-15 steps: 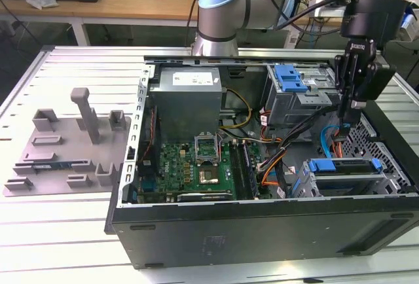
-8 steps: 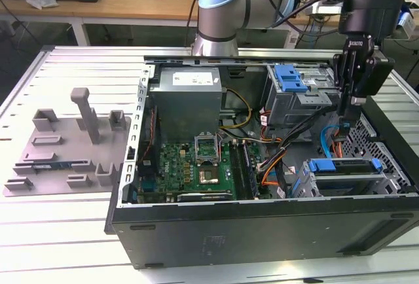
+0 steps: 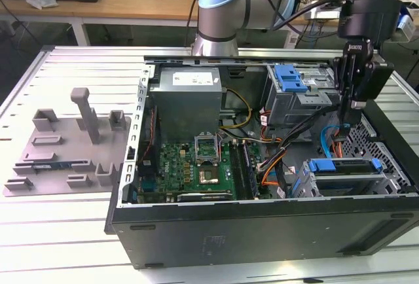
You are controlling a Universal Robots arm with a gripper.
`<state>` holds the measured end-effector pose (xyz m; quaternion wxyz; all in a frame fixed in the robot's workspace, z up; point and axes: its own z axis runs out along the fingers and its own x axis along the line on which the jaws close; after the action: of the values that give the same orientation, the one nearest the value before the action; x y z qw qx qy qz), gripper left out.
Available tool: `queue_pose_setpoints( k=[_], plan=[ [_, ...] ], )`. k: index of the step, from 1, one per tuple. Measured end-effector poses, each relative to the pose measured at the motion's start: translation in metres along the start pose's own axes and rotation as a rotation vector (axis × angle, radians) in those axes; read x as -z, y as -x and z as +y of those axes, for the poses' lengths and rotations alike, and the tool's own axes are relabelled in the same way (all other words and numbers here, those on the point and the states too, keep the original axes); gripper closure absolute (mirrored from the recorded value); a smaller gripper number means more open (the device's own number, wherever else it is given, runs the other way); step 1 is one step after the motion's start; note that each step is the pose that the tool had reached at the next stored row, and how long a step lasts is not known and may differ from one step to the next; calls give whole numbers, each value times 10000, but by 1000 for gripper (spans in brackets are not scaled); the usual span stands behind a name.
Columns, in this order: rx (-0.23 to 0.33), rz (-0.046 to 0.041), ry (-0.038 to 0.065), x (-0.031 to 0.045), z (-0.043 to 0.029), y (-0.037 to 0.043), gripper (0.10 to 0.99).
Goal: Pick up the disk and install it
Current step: 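Insert the first disk wire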
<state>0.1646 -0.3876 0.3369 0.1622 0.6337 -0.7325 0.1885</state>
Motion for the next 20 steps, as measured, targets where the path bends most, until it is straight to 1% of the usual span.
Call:
queue_pose_setpoints(
  k=[2,7,8,9,15,16,20],
  plan=[
    [-6,2,-14,0,4,2,769],
    [-20,2,-9,-2,7,17,769],
    [-23,3,-8,-6,7,18,784],
    [-24,3,-7,-10,8,21,859],
    [-25,17,-9,-17,8,25,859],
    [-25,18,-9,-17,8,25,922],
    [-25,18,-8,-17,8,25,922]
  ],
)
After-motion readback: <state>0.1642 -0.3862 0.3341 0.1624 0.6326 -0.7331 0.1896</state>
